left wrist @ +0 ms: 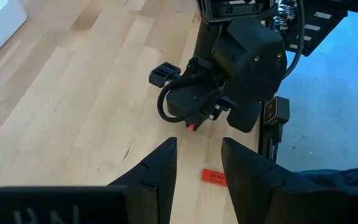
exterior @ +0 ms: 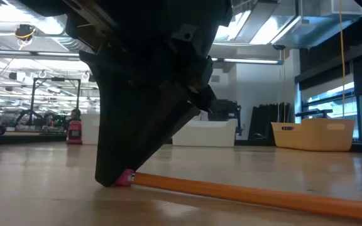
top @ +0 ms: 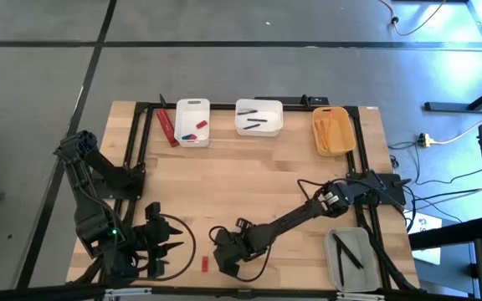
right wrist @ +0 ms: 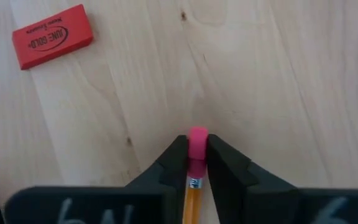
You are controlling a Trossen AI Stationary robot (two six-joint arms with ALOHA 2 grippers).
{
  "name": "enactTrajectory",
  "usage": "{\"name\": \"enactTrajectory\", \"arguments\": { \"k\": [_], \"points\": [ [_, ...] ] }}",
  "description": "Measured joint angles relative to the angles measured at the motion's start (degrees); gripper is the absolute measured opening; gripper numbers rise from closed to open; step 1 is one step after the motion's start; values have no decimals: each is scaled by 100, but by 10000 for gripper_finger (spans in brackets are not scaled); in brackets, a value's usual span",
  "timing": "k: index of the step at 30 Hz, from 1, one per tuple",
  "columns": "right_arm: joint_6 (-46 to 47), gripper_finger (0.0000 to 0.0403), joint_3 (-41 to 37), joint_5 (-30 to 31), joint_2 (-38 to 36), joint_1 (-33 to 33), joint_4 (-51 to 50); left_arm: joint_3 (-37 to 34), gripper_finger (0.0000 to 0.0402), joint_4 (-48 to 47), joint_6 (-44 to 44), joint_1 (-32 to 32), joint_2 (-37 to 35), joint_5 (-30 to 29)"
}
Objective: Sort crayons/erasers/pens/pencils in bins
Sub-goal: Put the yellow pencil into the yellow bin
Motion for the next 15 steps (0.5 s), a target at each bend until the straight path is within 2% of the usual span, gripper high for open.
{"name": "enactTrajectory", "arguments": {
  "k": [5,15],
  "points": [
    [-14,33,0,-218,-24,-48,-47,0,119,0,-1,0,0,0],
    [-235,40,-29,-538,-205,-244,-163,0,119,2,-2,0,0,-1]
  ]
}}
